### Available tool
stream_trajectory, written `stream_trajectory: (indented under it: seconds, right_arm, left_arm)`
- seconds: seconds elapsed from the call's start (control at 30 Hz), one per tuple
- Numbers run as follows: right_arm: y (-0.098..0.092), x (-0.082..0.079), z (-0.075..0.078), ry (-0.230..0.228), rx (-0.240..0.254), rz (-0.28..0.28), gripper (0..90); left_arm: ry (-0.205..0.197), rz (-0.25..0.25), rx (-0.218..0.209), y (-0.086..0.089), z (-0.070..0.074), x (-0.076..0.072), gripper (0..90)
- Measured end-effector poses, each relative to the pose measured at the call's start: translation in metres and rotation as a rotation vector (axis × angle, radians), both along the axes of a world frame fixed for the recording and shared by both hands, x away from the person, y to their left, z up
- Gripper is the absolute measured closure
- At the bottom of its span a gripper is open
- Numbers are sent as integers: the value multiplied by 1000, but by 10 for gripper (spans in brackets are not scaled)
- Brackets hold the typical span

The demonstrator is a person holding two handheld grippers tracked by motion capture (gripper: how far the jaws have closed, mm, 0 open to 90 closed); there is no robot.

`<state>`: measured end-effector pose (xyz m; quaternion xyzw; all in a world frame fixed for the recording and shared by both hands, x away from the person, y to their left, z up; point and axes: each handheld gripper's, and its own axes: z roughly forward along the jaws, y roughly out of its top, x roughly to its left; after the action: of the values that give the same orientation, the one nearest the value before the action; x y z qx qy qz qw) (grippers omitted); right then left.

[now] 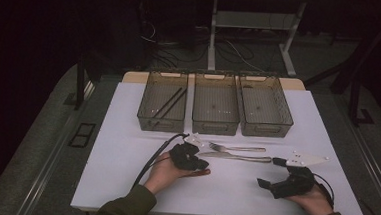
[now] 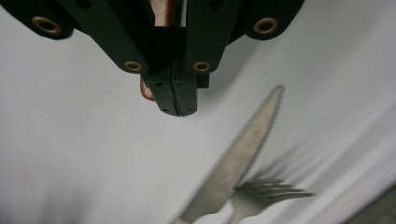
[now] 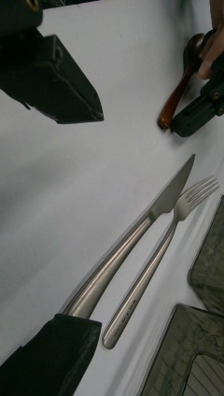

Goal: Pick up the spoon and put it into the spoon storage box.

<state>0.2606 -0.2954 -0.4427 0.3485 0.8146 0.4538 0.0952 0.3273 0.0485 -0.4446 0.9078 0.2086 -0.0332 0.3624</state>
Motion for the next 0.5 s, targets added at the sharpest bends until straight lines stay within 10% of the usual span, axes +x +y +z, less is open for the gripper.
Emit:
stream_trajectory:
  seconds: [0.5]
  right_arm:
    - [-1, 0, 0, -2, 3, -2, 9]
  left_arm:
    - [-50, 70, -89, 42, 26, -5, 707]
